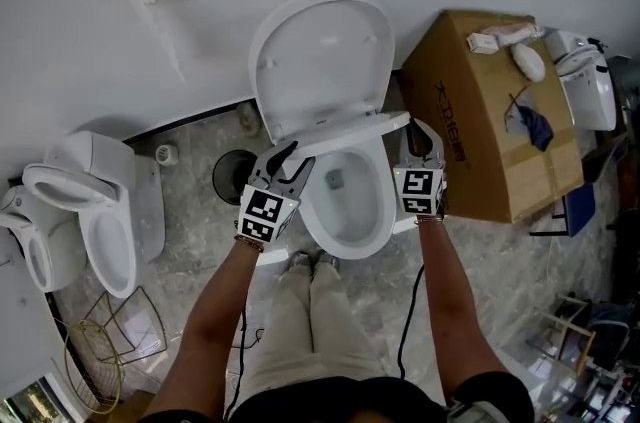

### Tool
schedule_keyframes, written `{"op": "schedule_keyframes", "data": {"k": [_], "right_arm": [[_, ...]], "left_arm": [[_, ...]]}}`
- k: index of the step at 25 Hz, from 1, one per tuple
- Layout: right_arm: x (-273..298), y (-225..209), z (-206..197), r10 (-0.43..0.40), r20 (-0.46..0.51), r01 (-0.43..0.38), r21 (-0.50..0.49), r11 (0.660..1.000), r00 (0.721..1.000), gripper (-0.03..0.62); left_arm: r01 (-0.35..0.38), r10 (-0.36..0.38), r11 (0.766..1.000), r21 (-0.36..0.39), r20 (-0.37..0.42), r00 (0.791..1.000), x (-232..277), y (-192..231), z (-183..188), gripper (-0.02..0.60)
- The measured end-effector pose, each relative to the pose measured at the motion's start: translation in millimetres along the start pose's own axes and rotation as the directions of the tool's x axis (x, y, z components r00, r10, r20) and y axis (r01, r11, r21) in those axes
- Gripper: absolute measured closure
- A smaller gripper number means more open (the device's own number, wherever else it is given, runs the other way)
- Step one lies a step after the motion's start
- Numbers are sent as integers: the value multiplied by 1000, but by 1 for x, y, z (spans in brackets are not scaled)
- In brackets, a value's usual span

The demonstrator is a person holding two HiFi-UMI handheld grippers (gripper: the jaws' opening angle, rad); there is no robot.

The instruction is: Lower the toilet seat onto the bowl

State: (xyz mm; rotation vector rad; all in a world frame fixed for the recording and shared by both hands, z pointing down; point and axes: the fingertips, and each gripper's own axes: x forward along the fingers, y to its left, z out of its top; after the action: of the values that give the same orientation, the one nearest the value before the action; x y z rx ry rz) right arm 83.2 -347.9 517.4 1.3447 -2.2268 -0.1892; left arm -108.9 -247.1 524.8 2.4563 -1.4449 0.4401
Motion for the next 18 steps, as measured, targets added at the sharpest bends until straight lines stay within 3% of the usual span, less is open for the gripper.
{"op": "schedule_keyframes", "data": {"k": [11, 18], "right_arm": [[-21, 7, -21, -14, -6, 13, -95, 995, 1000, 550], [-43, 14, -41, 32, -28, -31, 28, 999, 999, 548]], "left_arm": [[5, -3, 998, 57, -42, 999, -12, -29, -16, 428], [29, -21, 995, 95, -78, 997, -20, -52, -35, 425]]}}
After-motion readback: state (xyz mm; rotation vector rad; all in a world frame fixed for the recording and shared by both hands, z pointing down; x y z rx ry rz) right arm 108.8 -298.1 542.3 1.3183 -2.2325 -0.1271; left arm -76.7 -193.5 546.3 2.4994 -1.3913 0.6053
